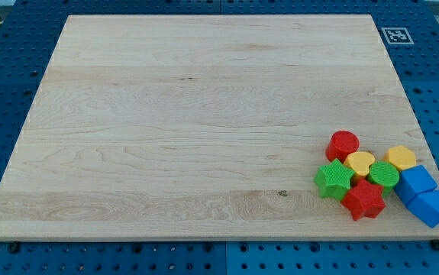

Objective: Separate the blue blocks

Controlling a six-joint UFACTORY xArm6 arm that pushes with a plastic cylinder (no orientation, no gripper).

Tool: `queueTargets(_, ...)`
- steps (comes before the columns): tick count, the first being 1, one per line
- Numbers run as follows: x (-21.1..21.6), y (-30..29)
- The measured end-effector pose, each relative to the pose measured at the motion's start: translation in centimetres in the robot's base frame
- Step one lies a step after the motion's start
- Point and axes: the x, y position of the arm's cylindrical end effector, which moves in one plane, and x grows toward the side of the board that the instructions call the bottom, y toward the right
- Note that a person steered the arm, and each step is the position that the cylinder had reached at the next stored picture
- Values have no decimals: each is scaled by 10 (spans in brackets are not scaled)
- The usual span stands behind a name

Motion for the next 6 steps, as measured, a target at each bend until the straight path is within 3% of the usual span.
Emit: queueTargets(6, -2, -52)
